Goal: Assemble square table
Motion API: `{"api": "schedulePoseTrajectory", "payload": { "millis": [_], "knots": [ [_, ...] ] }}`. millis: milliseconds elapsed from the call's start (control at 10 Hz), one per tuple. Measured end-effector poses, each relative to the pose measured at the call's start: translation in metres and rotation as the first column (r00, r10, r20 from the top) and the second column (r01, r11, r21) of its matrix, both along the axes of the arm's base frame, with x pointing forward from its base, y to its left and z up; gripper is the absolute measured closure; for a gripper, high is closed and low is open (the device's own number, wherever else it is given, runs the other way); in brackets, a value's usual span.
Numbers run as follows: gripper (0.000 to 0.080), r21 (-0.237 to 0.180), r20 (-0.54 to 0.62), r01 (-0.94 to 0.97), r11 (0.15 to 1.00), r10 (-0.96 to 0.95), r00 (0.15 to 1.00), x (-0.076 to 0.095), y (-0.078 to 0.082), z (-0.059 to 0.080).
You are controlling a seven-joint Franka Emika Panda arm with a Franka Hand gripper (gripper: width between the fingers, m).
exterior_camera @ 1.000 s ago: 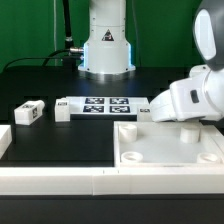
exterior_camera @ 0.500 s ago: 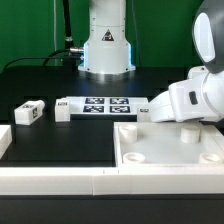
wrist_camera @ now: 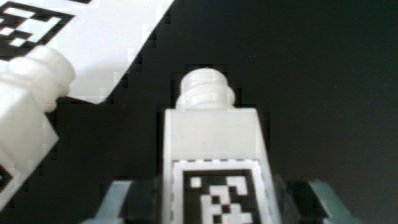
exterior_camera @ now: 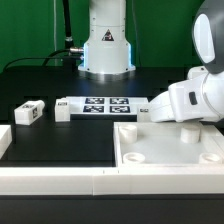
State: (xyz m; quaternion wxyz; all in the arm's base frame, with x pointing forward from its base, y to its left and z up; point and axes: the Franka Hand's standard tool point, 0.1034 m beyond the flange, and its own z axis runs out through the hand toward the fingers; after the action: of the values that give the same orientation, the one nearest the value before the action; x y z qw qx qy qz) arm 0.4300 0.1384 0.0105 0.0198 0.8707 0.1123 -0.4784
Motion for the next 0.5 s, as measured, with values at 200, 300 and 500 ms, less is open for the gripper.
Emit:
{"api": "schedulePoseTrajectory", "payload": {
  "millis": [200, 300, 500],
  "knots": [
    [0.0515, 0.026, 0.002, 0.012, 1.000, -0.012, 1.000, 0.006, -0.002, 0.015],
    [0.0515, 0.039, -0.002, 0.017, 0.999, -0.017, 1.000, 0.009, -0.005, 0.027],
    [0.0515, 0.083, -0.014, 0.019, 0.996, -0.018, 1.000, 0.018, -0.015, 0.058]
  ]
}}
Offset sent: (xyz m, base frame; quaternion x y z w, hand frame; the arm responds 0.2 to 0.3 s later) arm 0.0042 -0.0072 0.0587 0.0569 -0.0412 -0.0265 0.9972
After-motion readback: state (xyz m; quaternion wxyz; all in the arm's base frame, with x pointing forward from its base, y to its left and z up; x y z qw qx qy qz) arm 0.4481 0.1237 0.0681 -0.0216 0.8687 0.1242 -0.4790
